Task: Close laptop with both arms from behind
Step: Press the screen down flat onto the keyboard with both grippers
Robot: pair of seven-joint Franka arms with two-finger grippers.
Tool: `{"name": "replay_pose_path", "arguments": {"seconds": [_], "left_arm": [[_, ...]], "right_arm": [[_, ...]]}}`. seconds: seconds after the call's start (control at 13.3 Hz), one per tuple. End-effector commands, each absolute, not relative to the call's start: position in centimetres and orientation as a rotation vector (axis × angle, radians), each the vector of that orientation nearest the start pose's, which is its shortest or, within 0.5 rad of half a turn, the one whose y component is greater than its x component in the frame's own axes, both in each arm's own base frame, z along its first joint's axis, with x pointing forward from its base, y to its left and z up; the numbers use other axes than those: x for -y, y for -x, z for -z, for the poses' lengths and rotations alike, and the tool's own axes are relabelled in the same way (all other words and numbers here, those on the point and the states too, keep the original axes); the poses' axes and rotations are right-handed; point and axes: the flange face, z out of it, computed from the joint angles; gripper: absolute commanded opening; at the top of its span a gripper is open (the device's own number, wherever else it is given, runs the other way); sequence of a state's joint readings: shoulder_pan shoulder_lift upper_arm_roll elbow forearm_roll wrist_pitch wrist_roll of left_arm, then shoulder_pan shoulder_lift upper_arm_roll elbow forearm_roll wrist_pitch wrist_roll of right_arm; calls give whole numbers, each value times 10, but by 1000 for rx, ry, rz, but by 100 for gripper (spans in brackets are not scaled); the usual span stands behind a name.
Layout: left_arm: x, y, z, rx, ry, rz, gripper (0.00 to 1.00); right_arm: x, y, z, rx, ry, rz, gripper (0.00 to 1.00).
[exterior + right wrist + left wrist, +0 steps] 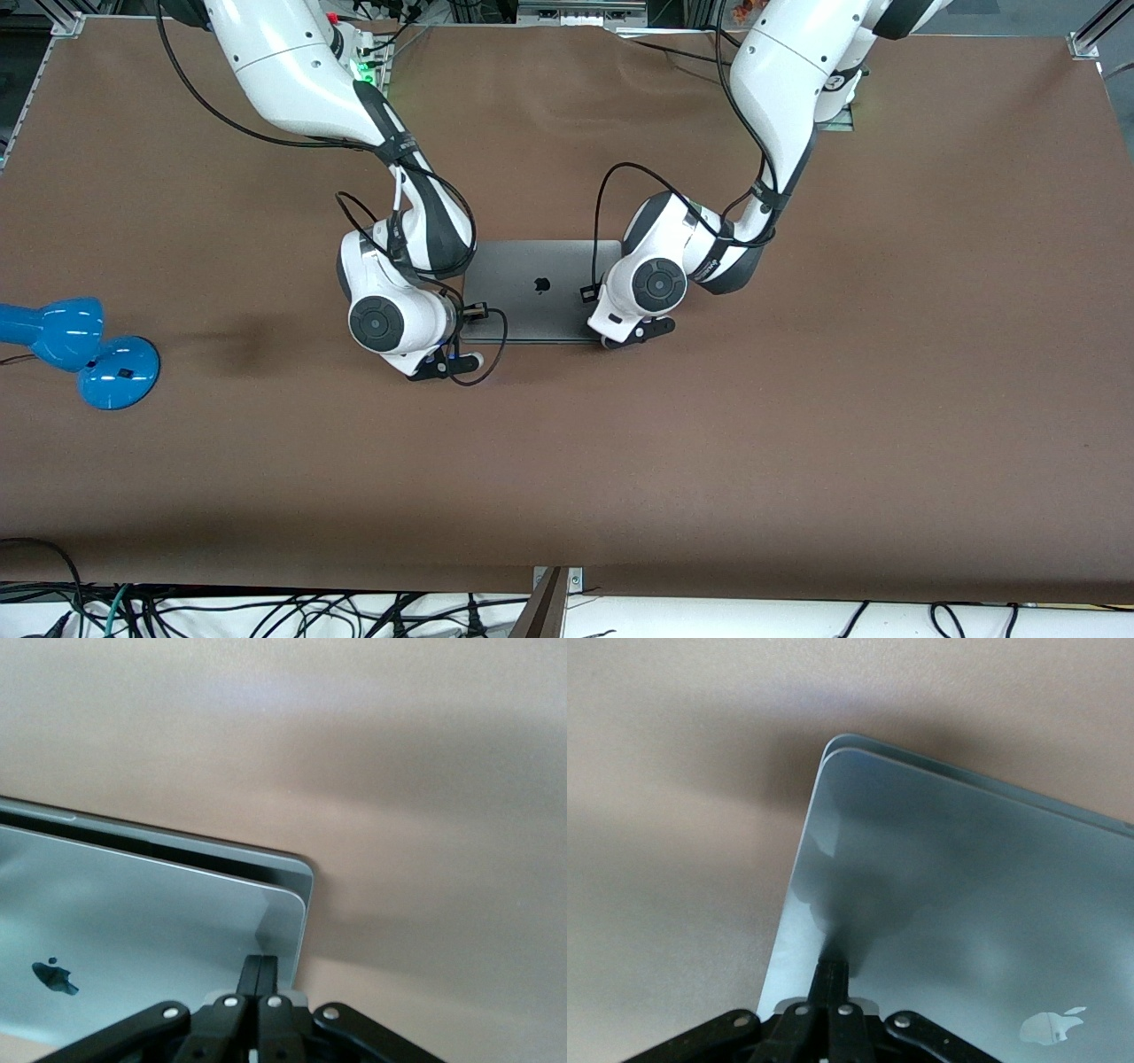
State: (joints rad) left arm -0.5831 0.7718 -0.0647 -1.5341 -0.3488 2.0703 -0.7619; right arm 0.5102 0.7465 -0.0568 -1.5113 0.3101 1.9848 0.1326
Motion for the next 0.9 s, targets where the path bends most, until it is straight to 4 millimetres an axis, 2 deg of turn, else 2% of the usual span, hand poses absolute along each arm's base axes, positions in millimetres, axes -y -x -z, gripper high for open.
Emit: {"name": "replay_pose_path", "arguments": {"seconds": [0.0,0.45,0.82], "left_arm": [[424,-543,-178,493,3141,-611,0],[425,-544,-171,498,3148,-595,0],[424,-544,-171,497,3149,-593,0]], "right_arm": [[-321,-608,-198,277,2955,-460,0],[-321,-608,-185,268,2961,-453,0],[-322,-610,-187,268,2959,-433,0]]}}
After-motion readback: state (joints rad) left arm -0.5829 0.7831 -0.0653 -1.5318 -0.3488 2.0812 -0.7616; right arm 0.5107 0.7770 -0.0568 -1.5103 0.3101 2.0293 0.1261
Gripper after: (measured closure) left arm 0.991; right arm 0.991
